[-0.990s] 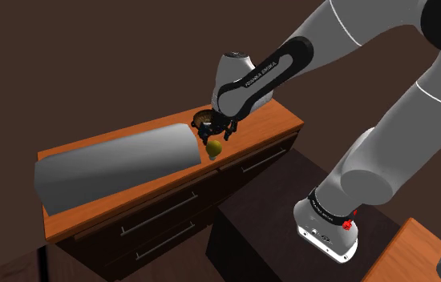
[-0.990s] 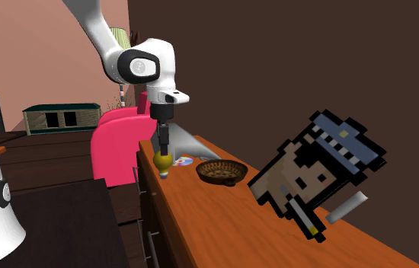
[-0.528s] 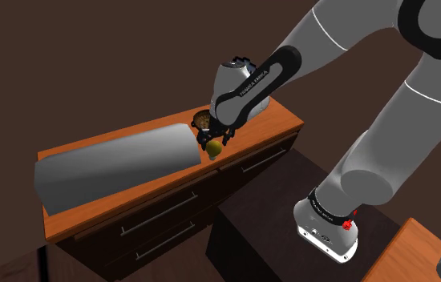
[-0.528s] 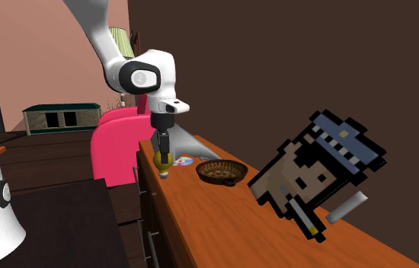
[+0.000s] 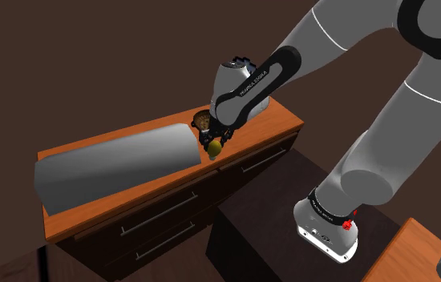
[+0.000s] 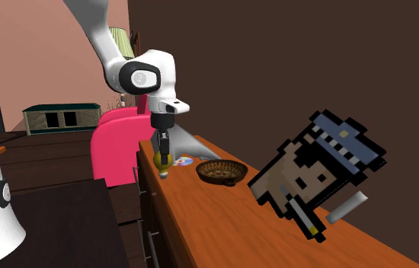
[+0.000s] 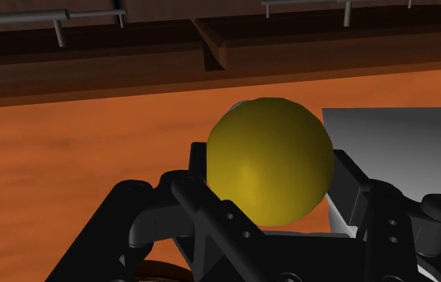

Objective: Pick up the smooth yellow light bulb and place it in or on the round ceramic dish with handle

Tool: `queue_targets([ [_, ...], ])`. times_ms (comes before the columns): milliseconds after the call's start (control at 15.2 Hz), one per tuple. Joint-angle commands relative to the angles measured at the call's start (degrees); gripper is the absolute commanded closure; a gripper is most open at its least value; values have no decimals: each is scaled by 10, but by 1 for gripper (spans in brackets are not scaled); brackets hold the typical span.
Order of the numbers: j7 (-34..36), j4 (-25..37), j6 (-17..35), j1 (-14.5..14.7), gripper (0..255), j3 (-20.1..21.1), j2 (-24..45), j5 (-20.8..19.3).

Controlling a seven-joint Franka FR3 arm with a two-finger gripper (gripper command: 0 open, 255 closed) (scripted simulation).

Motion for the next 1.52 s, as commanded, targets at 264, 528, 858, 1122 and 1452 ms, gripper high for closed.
queue_targets([
  [264,0,-1,0,0,255,0,0,0],
  [528,1,0,-17,0,255,0,-16,1],
  [858,2,5,-61,-1,255,0,-56,1],
  [1122,4,11,-97,-1,255,-1,-85,1],
  [1452,6,22,-141,-2,255,-2,-119,0],
])
